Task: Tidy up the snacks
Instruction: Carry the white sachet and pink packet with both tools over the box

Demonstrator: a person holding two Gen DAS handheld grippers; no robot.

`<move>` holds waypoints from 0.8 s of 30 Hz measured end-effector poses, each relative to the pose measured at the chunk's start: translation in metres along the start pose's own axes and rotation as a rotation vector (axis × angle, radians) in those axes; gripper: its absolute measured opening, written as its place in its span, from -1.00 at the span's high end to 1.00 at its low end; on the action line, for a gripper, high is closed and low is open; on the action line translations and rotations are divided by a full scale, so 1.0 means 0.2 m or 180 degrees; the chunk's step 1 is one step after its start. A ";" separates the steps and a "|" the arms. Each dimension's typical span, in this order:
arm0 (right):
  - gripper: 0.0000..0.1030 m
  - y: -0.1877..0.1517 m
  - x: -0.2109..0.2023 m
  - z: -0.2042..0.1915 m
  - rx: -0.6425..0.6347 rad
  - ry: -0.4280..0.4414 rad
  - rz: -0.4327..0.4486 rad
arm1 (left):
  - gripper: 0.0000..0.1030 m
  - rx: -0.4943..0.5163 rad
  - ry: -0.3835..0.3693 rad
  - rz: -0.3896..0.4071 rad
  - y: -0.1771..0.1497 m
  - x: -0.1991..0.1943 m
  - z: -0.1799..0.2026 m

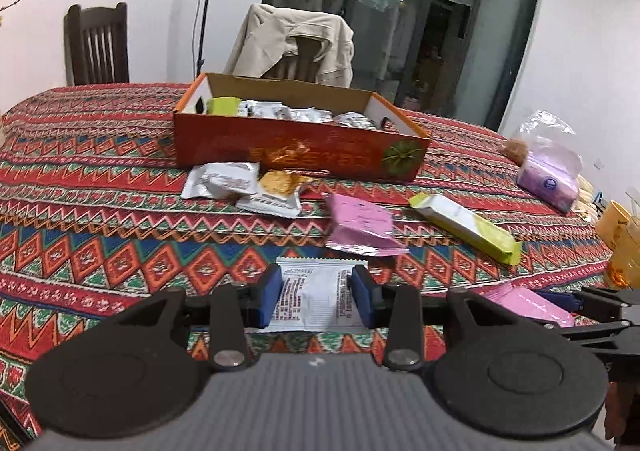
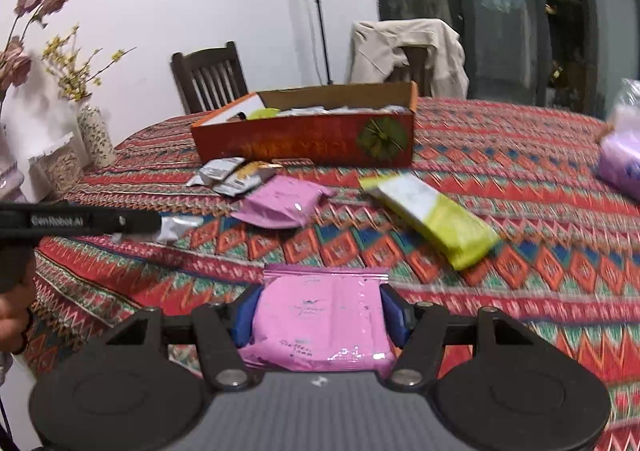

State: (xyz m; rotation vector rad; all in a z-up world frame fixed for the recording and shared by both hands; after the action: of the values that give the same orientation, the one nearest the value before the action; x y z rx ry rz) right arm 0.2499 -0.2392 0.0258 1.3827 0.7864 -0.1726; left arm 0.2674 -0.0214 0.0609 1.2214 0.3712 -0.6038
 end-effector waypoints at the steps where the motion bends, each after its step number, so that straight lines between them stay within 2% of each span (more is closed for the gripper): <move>1: -0.19 -0.01 0.00 0.01 0.0014 -0.0015 -0.0005 | 0.23 0.0007 0.0006 -0.0003 0.00 0.00 0.01; 7: -0.19 0.00 -0.03 0.01 -0.0090 0.0024 0.0113 | 0.23 -0.0009 0.0072 -0.0029 0.00 0.02 0.00; 13: -0.19 0.05 0.03 0.00 -0.0106 0.0101 0.0108 | 0.23 -0.0057 0.0093 0.0023 0.08 0.04 -0.05; 17: -0.19 0.17 0.08 0.02 -0.0163 0.0183 0.0201 | 0.23 0.0013 -0.0013 0.0240 0.31 0.05 -0.09; 21: -0.19 0.42 0.16 0.05 -0.0349 0.0314 0.0414 | 0.23 0.0149 -0.0195 0.0534 0.61 0.12 -0.11; 24: -0.19 0.64 0.29 0.09 -0.0433 0.0376 0.0537 | 0.23 0.0066 -0.0189 0.0488 0.80 0.29 -0.15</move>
State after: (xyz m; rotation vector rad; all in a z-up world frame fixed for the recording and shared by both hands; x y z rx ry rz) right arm 0.3698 -0.2078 0.0957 1.3314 0.7608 0.0937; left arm 0.4129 0.0287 0.1401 1.2367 0.2196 -0.5117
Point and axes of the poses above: each gripper's, at about its wrist camera, not at the fingertips, and x roughly the way its jaws point, z to its right, y to its top, the point moved 1 cm from there along x, roughly the way its jaws point, and after that the axes turned 11 degrees about -x, right-handed, at the moved point
